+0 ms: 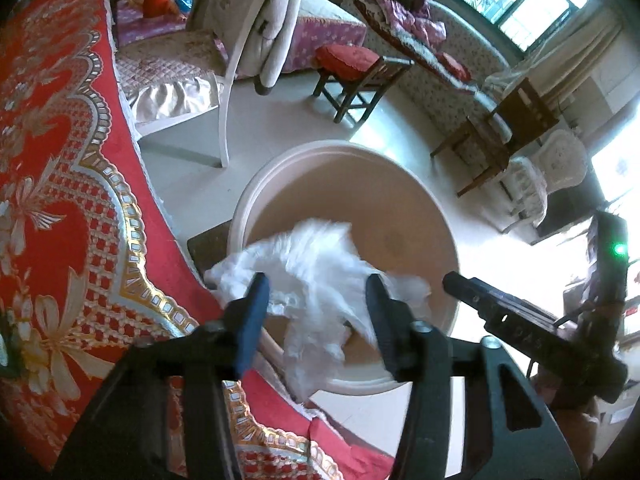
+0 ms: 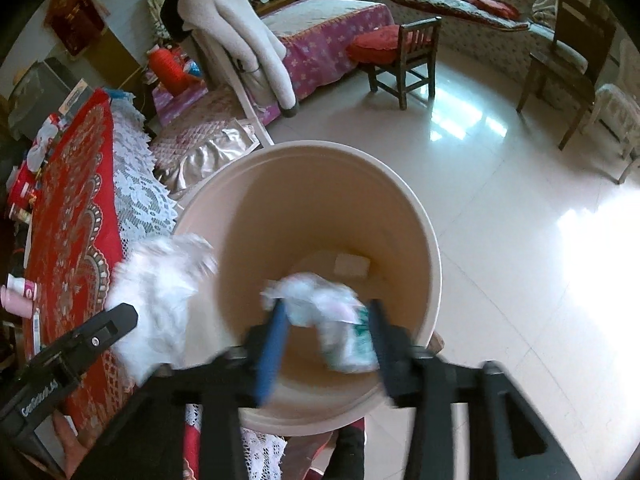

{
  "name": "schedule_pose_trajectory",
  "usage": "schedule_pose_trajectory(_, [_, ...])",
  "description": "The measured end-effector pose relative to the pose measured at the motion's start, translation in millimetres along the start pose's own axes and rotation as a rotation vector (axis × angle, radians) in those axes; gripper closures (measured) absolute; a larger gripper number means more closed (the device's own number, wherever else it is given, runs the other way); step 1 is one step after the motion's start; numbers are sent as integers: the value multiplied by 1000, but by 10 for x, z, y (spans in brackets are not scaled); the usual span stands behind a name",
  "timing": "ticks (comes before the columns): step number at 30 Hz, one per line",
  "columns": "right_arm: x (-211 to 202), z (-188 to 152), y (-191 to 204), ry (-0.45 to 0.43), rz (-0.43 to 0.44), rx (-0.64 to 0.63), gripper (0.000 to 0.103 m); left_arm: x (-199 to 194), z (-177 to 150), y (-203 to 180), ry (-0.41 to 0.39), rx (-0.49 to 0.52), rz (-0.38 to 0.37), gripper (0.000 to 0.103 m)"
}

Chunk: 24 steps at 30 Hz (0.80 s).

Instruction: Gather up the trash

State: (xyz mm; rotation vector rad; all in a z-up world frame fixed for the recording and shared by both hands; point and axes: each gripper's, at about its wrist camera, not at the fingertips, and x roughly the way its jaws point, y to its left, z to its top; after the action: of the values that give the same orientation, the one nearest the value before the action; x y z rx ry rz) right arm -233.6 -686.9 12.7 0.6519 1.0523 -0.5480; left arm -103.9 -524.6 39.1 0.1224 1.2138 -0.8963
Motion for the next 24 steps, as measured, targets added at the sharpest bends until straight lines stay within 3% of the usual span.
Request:
schedule_pose_trajectory(12, [33, -56, 95, 22, 14, -6, 58, -225, -102, 146, -26, -50, 83, 53])
schedule_pose_trajectory(24, [-191, -122, 568, -23, 32, -99, 58, -742, -247, 367, -110, -69, 153, 53])
